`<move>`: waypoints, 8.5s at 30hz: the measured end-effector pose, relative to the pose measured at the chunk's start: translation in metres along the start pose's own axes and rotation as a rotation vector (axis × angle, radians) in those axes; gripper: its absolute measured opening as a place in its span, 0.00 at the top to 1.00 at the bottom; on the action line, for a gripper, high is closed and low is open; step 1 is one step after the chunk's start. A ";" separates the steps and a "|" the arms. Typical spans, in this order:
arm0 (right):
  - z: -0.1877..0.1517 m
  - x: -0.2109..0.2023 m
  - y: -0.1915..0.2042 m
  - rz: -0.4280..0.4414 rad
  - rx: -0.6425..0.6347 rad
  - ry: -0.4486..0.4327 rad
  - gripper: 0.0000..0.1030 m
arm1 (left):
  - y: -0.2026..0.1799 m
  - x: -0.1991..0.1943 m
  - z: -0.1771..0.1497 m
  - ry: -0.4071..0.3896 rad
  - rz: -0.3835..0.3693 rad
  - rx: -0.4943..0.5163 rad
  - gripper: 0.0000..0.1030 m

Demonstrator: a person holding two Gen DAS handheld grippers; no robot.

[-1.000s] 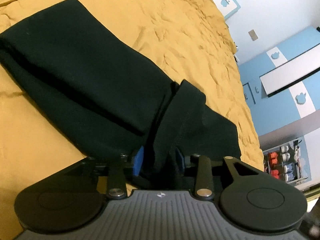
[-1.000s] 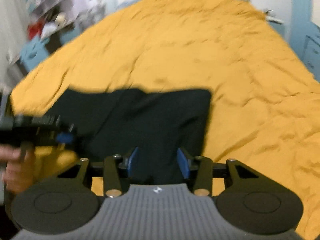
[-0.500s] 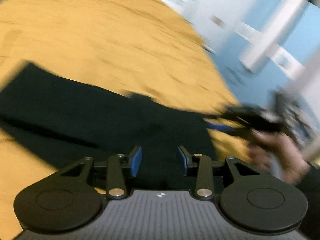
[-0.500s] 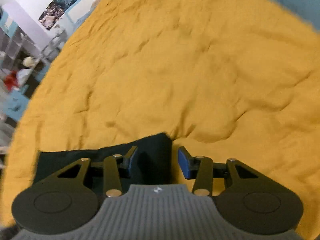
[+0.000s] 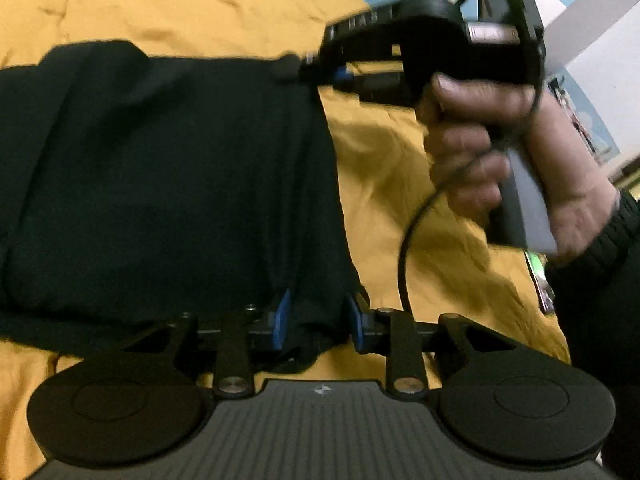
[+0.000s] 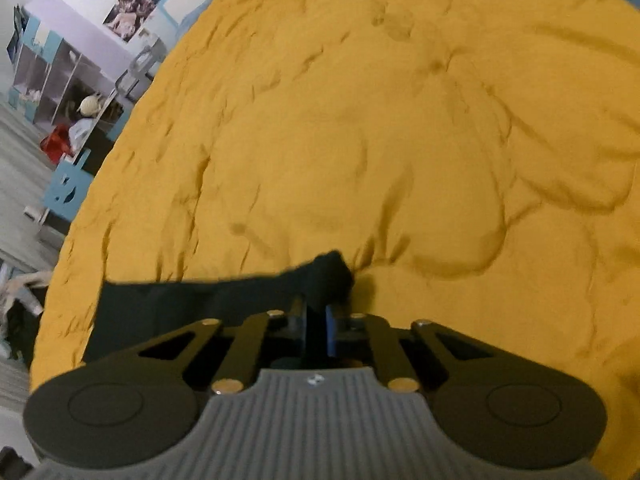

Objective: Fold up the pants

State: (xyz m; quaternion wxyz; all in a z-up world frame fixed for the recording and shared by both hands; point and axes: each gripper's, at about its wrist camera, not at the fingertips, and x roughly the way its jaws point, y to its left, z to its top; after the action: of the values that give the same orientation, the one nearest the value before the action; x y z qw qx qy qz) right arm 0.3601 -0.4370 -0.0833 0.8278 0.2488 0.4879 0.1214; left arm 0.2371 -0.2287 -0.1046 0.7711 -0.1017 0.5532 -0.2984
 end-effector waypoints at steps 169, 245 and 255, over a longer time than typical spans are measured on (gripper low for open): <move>-0.153 -0.109 0.078 -0.188 -0.249 -0.304 0.80 | 0.117 -0.110 -0.026 -0.361 0.150 -0.320 0.41; -0.104 -0.041 -0.015 0.100 0.090 0.063 0.38 | 0.130 -0.067 0.037 -0.114 0.130 -0.120 0.16; -0.098 -0.020 -0.021 0.179 0.101 0.087 0.29 | 0.139 -0.051 0.040 -0.090 0.048 -0.128 0.08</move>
State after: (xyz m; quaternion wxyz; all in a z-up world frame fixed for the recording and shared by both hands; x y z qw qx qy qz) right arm 0.2640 -0.4350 -0.1187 0.7782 0.3270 0.5048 0.1808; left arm 0.3117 -0.0952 -0.1171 0.7939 -0.1509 0.5383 -0.2391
